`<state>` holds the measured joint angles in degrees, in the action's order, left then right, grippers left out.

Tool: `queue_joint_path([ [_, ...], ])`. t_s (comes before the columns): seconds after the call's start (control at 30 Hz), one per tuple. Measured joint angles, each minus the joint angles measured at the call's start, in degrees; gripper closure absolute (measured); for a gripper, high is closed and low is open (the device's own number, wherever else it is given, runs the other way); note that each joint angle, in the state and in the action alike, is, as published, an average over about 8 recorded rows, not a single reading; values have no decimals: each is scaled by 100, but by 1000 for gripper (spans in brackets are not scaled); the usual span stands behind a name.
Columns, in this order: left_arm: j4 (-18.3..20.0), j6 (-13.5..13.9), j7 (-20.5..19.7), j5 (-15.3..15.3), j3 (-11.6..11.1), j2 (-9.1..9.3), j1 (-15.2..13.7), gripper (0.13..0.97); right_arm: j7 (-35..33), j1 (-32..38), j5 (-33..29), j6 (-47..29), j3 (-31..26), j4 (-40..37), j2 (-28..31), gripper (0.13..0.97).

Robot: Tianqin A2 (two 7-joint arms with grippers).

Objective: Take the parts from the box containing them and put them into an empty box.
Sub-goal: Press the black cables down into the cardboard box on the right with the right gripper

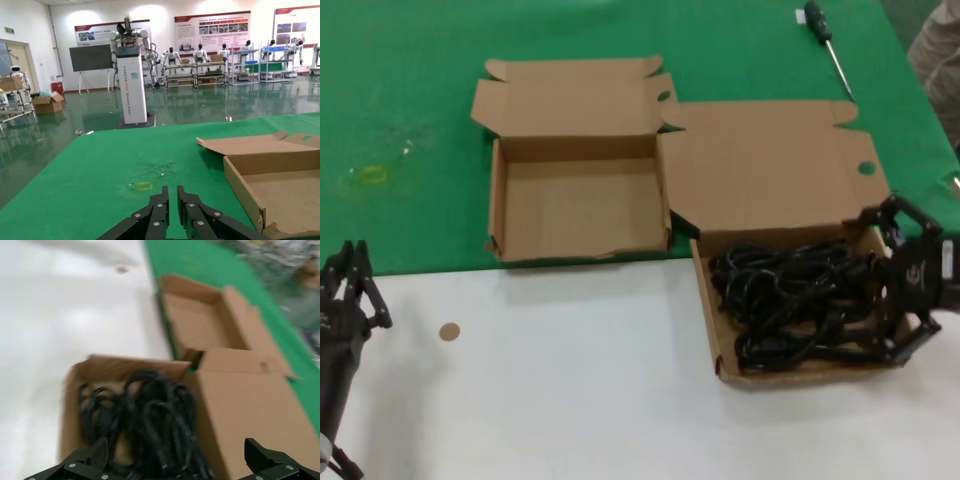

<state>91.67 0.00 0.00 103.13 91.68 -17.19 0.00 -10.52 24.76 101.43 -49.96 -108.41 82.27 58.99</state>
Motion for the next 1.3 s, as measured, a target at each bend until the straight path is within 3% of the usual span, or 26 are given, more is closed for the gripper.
queue_joint_path([
  [0.27,0,0,0,0,0,0,0,926,-702,838,-714,-825,-400,-556,-265,130],
  [0.53,0,0,0,0,0,0,0,943,-1044,1245,-1168,-888,-567,-977,-694,139],
  [0.8,0,0,0,0,0,0,0,945,-1064,1416,-1405,-883,-616,-1156,-917,214],
  [0.93,0,0,0,0,0,0,0,945,-1063,1493,-1506,-857,-635,-1236,-1017,214],
  [1.3,0,0,0,0,0,0,0,945,-1125,1570,-1706,-777,-685,-1390,-1209,416],
])
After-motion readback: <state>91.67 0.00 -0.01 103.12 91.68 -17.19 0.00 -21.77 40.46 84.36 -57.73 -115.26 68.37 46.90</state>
